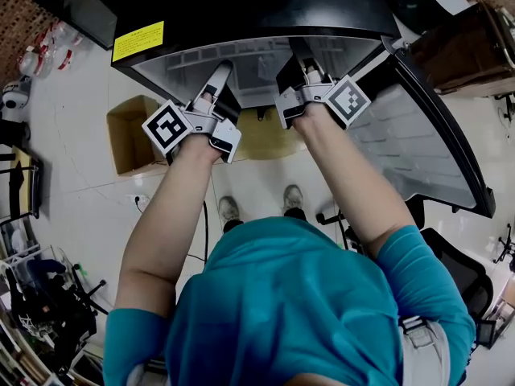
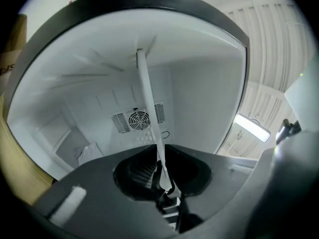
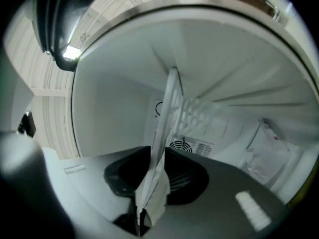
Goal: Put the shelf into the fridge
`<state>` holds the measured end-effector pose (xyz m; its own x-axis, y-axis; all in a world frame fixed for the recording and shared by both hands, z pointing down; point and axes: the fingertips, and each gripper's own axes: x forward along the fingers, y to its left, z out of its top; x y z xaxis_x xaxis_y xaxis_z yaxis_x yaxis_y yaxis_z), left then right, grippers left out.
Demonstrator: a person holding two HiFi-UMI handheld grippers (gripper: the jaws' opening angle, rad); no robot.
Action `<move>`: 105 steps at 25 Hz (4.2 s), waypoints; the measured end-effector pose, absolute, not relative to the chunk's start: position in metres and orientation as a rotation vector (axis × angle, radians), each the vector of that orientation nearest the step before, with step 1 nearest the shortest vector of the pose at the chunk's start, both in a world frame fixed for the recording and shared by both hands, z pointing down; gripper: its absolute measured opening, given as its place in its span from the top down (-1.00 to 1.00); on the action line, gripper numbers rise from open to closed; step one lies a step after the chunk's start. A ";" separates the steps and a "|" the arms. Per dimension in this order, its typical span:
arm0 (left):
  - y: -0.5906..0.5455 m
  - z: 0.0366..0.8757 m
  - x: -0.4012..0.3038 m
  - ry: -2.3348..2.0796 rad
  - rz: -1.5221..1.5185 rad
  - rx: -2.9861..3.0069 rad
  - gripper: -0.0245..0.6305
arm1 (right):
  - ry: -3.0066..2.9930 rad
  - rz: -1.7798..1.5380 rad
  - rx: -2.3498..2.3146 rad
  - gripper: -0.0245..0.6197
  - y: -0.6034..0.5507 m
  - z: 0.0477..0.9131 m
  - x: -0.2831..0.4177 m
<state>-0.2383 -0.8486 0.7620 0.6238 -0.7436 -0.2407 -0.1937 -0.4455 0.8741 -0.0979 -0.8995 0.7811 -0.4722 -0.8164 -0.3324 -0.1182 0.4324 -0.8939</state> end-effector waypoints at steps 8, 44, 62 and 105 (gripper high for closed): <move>-0.773 0.749 -0.175 -0.654 -0.716 2.000 0.85 | 2.146 -1.133 -0.554 0.90 -0.811 0.778 -0.074; -0.078 0.480 -0.197 -0.884 -0.389 2.531 0.93 | 2.849 -0.617 -0.560 0.92 -0.138 0.428 -0.009; 0.118 0.494 0.103 -0.860 -0.338 2.567 0.93 | 2.955 -0.481 -0.397 0.92 0.076 0.463 0.246; 0.429 0.509 0.030 -1.059 -0.407 2.548 0.93 | 2.878 -0.610 -0.266 0.92 0.361 0.470 0.191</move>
<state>0.0297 0.4291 0.5088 0.6796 -0.7224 -0.1273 -0.6219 -0.6594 0.4224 0.1911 0.3610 0.4703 -0.9665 -0.2121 -0.1448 -0.1351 0.8994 -0.4156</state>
